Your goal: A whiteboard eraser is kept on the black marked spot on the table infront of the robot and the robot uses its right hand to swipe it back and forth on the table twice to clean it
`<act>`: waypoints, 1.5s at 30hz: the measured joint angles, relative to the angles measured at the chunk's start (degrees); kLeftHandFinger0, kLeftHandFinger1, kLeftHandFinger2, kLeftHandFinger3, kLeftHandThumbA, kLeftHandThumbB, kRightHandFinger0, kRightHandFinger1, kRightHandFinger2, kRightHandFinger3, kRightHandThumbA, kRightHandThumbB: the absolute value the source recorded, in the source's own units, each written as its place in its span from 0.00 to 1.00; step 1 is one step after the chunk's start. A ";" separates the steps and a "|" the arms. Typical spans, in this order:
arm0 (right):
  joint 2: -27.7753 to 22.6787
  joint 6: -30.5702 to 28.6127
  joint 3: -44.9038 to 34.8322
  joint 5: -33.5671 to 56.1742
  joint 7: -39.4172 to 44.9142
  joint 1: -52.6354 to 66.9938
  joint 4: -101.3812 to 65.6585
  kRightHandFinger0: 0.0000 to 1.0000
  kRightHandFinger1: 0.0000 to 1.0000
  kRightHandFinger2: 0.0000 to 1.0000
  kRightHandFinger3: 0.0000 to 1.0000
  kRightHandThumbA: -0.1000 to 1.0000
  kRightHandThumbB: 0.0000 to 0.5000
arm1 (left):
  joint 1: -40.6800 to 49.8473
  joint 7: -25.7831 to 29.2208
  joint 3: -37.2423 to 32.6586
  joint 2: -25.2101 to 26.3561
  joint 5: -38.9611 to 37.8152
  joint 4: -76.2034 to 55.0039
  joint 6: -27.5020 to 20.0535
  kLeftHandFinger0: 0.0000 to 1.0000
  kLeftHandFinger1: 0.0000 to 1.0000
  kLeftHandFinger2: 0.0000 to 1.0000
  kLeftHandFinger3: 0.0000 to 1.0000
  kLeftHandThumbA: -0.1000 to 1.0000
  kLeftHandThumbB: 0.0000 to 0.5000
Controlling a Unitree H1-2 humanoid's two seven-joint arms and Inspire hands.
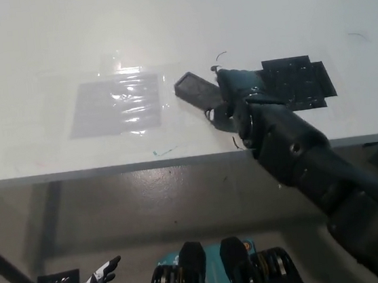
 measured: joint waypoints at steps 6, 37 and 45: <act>-3.70 -0.94 1.03 -0.59 -0.07 0.73 -0.28 0.82 0.89 0.91 1.00 0.37 0.31 | -0.41 -0.01 0.00 0.01 0.04 -0.10 0.02 1.00 1.00 1.00 1.00 0.87 0.88; -38.73 -1.28 -6.75 0.24 1.60 15.02 -3.57 0.39 0.66 0.76 0.99 0.27 0.35 | -2.02 -0.04 -0.05 0.03 0.58 -0.01 0.04 1.00 1.00 1.00 1.00 0.87 0.85; -36.82 0.92 -5.69 -1.01 2.27 14.94 -7.46 0.27 0.40 0.53 0.94 0.30 0.35 | -1.67 -0.05 -0.04 0.09 0.75 -0.01 0.04 1.00 1.00 1.00 1.00 0.86 0.84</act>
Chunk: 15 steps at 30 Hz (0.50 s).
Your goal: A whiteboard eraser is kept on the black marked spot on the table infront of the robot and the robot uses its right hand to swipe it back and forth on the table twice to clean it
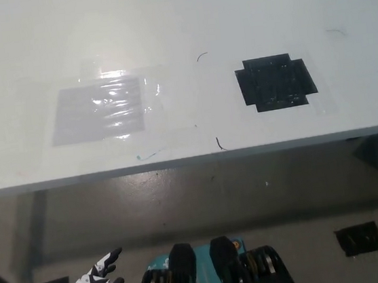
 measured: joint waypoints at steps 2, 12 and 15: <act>2.12 0.74 1.74 -1.19 0.82 -0.36 -3.51 0.18 0.32 0.46 1.00 0.26 0.37 | -0.01 0.00 0.00 0.00 0.01 0.00 0.00 1.00 1.00 1.00 1.00 0.86 0.83; 13.93 4.32 7.11 -4.52 7.48 -2.99 -20.67 0.00 0.00 0.15 0.91 0.13 0.42 | -0.25 -0.07 -0.12 0.00 0.07 0.00 0.02 1.00 1.00 1.00 1.00 0.86 0.83; 17.93 5.29 7.88 -5.98 9.34 -4.16 -23.04 0.00 0.01 0.15 0.84 0.14 0.40 | -0.26 -0.28 -0.14 0.00 0.02 0.00 0.06 1.00 1.00 1.00 1.00 0.86 0.85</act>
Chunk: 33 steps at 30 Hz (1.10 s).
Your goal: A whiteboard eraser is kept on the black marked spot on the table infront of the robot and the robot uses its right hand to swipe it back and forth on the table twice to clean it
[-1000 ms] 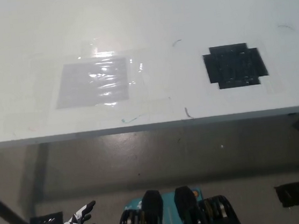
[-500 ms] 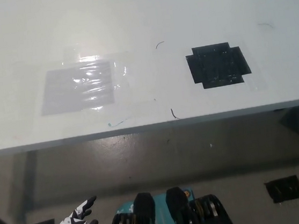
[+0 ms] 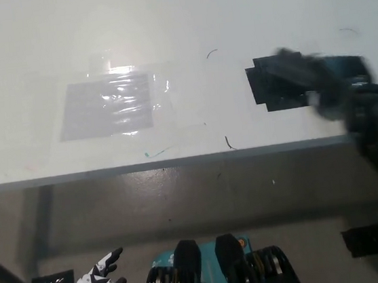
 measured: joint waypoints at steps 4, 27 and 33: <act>3.48 0.65 2.12 -1.90 0.72 -0.57 -0.15 0.09 0.12 0.28 0.84 0.22 0.42 | 0.03 -0.41 -0.02 0.00 0.00 -0.01 0.07 1.00 1.00 1.00 1.00 0.86 0.84; -1.38 0.37 1.28 -4.90 -1.14 -1.59 10.27 0.75 1.00 1.00 1.00 0.85 0.87 | 0.04 -1.08 0.42 0.08 0.00 -0.08 0.19 1.00 1.00 1.00 1.00 0.86 0.85; -1.11 -0.63 -5.72 -0.81 1.84 -0.38 5.05 1.00 1.00 1.00 1.00 0.91 1.00 | -0.14 -1.10 0.39 0.08 0.03 -0.09 0.20 1.00 1.00 1.00 1.00 0.84 0.84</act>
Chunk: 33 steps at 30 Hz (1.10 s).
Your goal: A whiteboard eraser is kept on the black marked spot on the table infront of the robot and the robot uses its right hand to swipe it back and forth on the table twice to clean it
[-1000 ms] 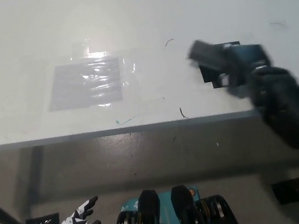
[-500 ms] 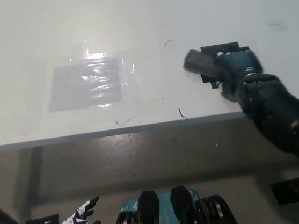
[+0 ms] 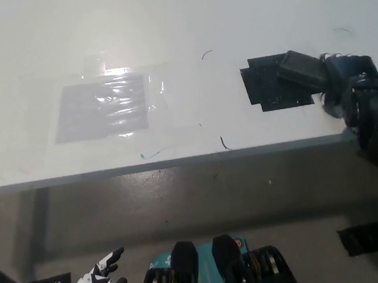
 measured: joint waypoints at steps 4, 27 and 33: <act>0.33 -0.44 -3.63 3.86 3.88 0.72 -8.07 1.00 1.00 1.00 1.00 0.92 1.00 | -0.14 -0.10 0.00 0.00 -0.08 0.00 0.04 1.00 1.00 1.00 1.00 0.84 0.84; 2.70 -2.32 -23.62 23.45 14.44 11.93 -50.95 1.00 1.00 1.00 1.00 1.00 0.93 | -1.14 -0.63 -0.09 0.09 -0.28 0.14 0.61 1.00 1.00 1.00 1.00 0.81 0.85; 5.89 -2.80 -25.96 26.68 13.18 23.12 -61.99 1.00 1.00 1.00 1.00 1.00 0.95 | -1.29 -0.63 -0.12 -0.01 -0.25 0.46 0.83 1.00 1.00 1.00 1.00 0.83 0.84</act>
